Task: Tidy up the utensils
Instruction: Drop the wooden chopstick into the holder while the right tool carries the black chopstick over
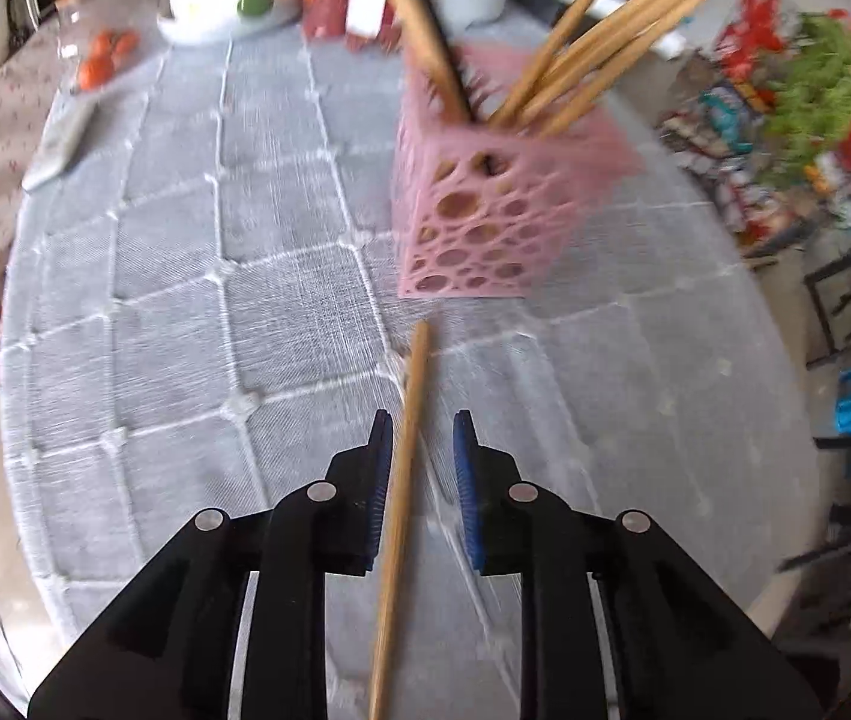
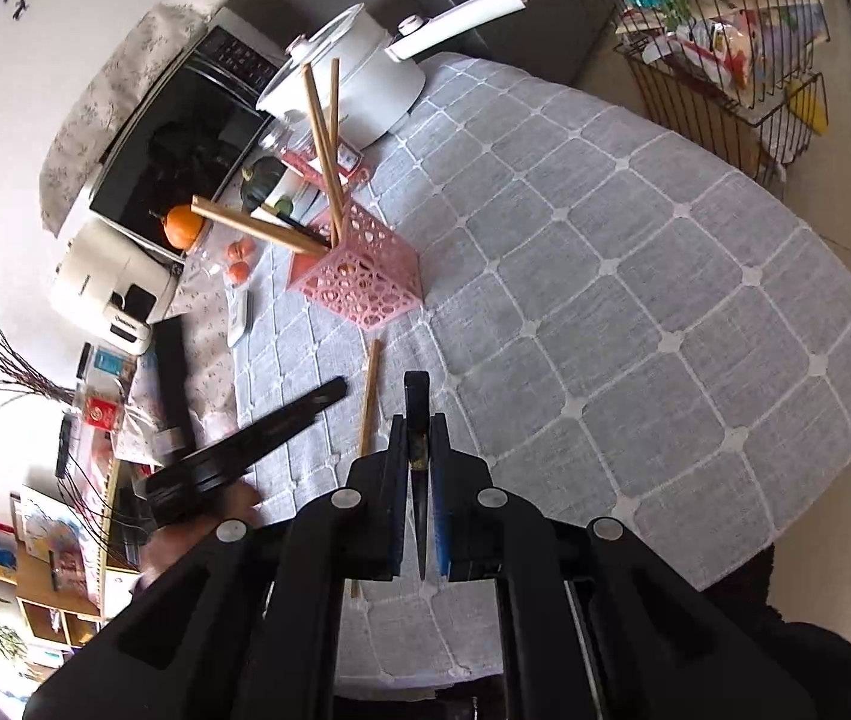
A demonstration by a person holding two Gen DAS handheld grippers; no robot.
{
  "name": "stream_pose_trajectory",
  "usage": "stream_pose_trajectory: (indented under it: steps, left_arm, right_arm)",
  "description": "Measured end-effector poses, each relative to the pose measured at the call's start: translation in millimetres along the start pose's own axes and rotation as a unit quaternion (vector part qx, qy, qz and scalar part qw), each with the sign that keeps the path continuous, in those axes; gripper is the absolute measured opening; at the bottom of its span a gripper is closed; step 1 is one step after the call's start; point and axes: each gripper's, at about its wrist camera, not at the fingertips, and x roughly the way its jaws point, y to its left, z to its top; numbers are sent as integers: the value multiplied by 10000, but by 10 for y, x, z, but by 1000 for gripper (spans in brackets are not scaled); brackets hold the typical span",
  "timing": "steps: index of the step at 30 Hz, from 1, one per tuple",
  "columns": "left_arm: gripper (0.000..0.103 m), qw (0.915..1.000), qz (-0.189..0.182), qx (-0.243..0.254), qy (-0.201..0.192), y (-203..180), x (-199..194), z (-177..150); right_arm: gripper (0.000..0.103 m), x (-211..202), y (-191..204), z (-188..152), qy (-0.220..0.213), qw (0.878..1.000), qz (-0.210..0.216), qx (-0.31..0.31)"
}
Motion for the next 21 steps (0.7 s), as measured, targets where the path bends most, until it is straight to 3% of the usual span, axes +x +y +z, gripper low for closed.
stream_pose_trajectory:
  steps: [3,6,7,8,11,14,18,21]
  left_arm:
    - [20,9998,164,46,77,-78,211,70]
    - [20,9986,442,253,-101,-174,273,119]
    - [19,9982,503,293,-121,-192,278,125]
    - [10,9978,577,307,-134,-202,279,127]
    - [7,9974,605,316,-226,-138,228,30]
    - [6,9990,245,154,-332,-5,36,-114]
    - [6,9946,-568,-48,-868,154,-559,-278]
    - [7,9895,-703,-22,-1262,164,-906,-426]
  right_arm:
    - [7,16,-25,108,-14,10000,38,-48]
    - [7,93,-51,247,-3,9999,103,-90]
    - [7,131,-60,292,6,9999,119,-91]
    - [7,159,-68,320,13,9999,137,-83]
    - [7,233,-89,384,62,9997,245,-67]
    - [7,241,-83,381,91,9994,321,-98]
    - [7,172,-43,358,16,9989,424,-201]
    - [7,116,-5,324,-56,9984,486,-286]
